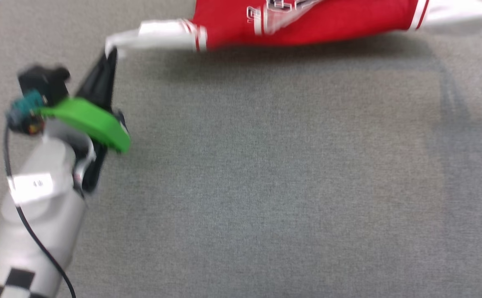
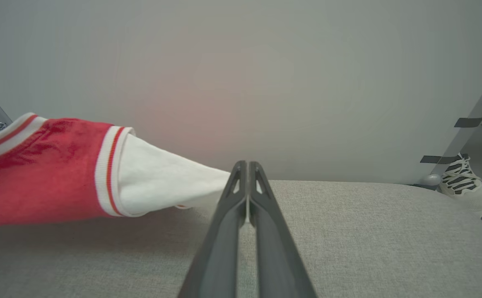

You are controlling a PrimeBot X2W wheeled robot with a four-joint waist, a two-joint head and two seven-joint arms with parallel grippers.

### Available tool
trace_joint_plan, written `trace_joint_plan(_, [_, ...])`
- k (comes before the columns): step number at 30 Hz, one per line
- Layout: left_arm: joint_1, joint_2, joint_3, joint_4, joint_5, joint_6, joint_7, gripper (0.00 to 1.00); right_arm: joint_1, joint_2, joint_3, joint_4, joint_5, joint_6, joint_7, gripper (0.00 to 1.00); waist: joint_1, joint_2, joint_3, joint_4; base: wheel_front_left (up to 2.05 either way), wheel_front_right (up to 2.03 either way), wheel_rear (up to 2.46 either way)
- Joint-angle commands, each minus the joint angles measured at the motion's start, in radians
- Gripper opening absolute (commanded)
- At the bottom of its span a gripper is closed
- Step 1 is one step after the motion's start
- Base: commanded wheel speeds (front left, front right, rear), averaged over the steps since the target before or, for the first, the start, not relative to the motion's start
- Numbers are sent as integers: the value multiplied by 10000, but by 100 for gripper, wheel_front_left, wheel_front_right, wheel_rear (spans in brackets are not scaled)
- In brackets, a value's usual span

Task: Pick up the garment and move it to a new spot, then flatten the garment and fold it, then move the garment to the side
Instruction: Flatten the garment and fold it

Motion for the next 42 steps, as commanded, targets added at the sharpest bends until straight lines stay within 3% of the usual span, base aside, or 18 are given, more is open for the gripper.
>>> trace_joint_plan(1, [493,-41,58,-66,-101,-26,-58,0,497,11,-131,-206,143,-17,-91,0,1,0,-981,-10,0,0,0])
trace_joint_plan(13, [3569,-29,-47,190,-375,-11,76,0,4857,560,-1410,-1856,159,-17,343,0,1,0,-2241,-119,0,0,0])
trace_joint_plan(25, [5198,131,-364,277,-776,-11,418,0,7736,782,-2802,-3489,-123,-17,2156,0,1,0,-3174,-233,0,0,0])
trace_joint_plan(36, [6863,814,-219,-1320,-1517,121,1325,0,10041,1133,-3984,-5702,-487,-17,4537,0,1,0,-3286,-238,0,0,0])
trace_joint_plan(42, [7430,1032,-339,-2448,-1646,463,1963,0,10807,1502,-4548,-6549,-570,-17,5431,0,1,0,-3108,-110,0,0,0])
